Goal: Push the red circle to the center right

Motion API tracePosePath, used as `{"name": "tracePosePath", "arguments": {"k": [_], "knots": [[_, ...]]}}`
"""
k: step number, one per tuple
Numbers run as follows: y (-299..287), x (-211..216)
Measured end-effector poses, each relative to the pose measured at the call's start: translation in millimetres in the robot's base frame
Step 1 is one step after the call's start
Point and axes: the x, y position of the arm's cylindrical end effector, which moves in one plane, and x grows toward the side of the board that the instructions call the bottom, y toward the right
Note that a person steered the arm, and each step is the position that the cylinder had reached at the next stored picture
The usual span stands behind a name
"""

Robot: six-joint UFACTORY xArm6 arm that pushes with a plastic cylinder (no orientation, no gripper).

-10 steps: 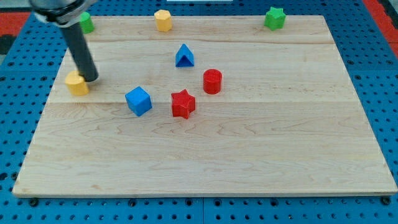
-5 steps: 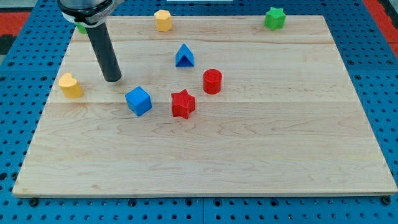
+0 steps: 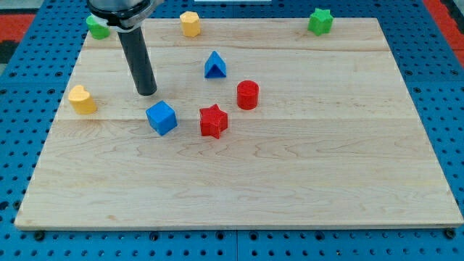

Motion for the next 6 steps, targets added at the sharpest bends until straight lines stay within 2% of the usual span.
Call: {"name": "tracePosePath", "arguments": {"k": [4, 6], "knots": [[7.4, -10.0], [81.4, 24.6]]}}
